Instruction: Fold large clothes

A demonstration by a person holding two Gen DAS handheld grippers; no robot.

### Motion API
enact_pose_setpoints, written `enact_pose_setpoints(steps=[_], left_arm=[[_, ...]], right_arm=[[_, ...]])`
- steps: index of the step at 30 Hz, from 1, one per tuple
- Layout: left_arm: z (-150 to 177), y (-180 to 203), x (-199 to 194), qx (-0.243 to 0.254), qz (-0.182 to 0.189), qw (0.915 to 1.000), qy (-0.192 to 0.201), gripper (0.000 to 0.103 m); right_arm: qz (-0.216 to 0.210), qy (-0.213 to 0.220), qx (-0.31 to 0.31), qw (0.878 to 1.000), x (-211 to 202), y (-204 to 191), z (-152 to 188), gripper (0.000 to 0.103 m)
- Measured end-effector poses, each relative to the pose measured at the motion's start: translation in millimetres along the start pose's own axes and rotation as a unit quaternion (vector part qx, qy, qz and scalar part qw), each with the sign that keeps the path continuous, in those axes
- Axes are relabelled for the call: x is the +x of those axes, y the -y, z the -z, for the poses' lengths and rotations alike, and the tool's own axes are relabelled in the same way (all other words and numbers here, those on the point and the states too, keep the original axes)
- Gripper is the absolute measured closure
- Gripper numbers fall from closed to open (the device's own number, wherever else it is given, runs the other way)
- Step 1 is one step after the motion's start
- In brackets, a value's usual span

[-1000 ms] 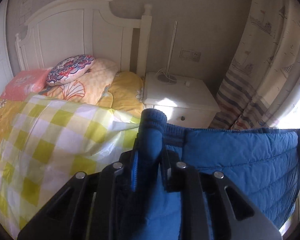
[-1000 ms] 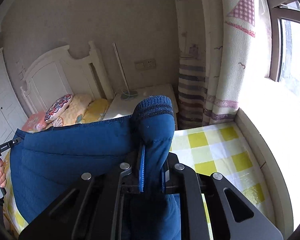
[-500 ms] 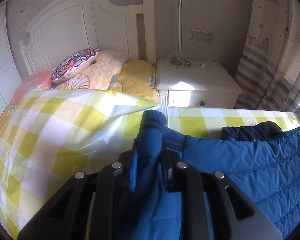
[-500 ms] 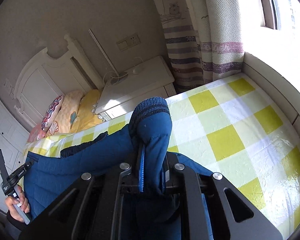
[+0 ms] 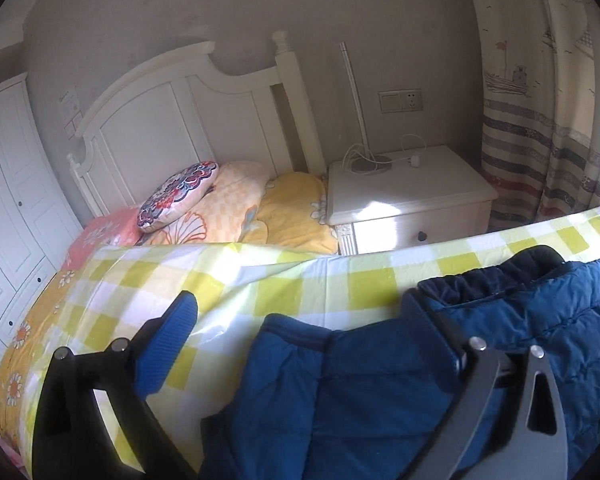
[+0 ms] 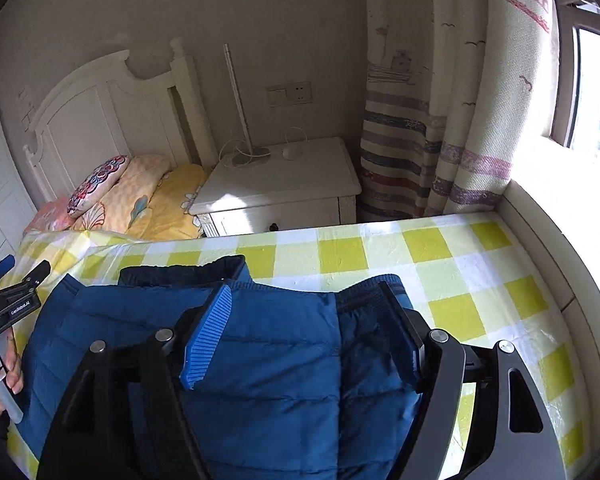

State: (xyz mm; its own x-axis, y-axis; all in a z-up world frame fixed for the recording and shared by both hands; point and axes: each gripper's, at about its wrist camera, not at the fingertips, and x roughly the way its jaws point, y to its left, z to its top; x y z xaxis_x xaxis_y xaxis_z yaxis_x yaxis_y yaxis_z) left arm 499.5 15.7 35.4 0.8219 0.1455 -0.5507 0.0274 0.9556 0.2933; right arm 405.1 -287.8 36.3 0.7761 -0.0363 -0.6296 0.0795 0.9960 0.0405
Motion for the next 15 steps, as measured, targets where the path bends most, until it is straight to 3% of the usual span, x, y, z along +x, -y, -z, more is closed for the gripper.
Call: enact_pose_setpoints(steps=[1,3,6,9,12,15], left_arm=[[-4,17,-1,0.025,0.001,0.9997,-0.006,0.003],[-4,48,6,0.067,-0.003,0.9975,-0.025,0.002],[6,68,32,0.086,0.001,0.9943,-0.063,0.003],[29,67,62,0.069,0.03,0.9913,-0.108,0.002],[37,58,75,0.031,0.055,0.9914,-0.115,0.002],[41,59,80,0.021,0.054,0.9921,-0.112,0.002]], right_arm=[[0.003,-0.005,-0.03,1.0,5,-19,0,0.02],[0.006,-0.022,-0.07,0.997,21,-47,2,0.019],[0.01,-0.065,-0.082,0.994,52,-62,12,0.019],[0.006,-0.116,-0.06,0.991,84,-53,29,0.018],[0.001,-0.128,-0.049,0.99,96,-51,35,0.017],[0.009,-0.129,-0.053,0.99,100,-53,39,0.016]])
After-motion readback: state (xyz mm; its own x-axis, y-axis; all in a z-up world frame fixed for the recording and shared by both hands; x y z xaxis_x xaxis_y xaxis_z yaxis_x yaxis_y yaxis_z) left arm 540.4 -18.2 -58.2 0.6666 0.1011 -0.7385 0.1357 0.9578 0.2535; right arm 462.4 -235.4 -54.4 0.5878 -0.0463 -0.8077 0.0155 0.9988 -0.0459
